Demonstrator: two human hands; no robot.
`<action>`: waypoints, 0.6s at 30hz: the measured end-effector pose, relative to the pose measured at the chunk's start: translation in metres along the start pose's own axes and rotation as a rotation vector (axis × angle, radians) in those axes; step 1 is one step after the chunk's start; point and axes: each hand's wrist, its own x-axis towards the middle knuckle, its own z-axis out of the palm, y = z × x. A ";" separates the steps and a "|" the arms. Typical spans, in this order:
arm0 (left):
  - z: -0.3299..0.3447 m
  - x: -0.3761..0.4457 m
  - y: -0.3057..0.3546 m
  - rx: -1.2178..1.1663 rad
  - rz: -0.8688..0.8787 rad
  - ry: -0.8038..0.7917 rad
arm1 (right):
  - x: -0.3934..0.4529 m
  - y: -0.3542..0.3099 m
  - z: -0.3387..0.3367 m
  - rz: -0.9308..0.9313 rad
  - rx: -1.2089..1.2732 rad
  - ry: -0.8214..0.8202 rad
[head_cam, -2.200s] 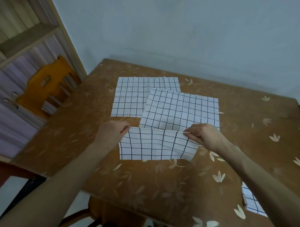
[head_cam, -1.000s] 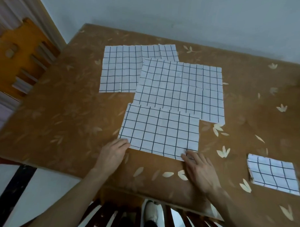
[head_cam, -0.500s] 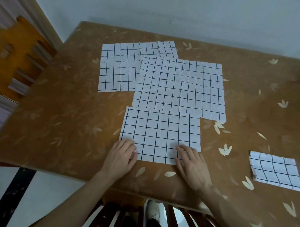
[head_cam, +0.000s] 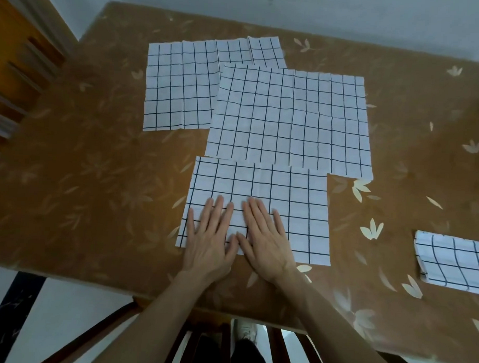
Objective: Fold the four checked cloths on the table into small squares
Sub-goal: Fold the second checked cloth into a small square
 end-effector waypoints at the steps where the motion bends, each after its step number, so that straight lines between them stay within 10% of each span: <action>1: 0.000 0.000 -0.001 0.012 0.007 -0.007 | -0.002 0.004 -0.003 -0.008 -0.011 0.000; 18: -0.010 0.002 0.001 0.047 -0.008 -0.101 | -0.070 0.099 -0.047 0.299 -0.068 -0.008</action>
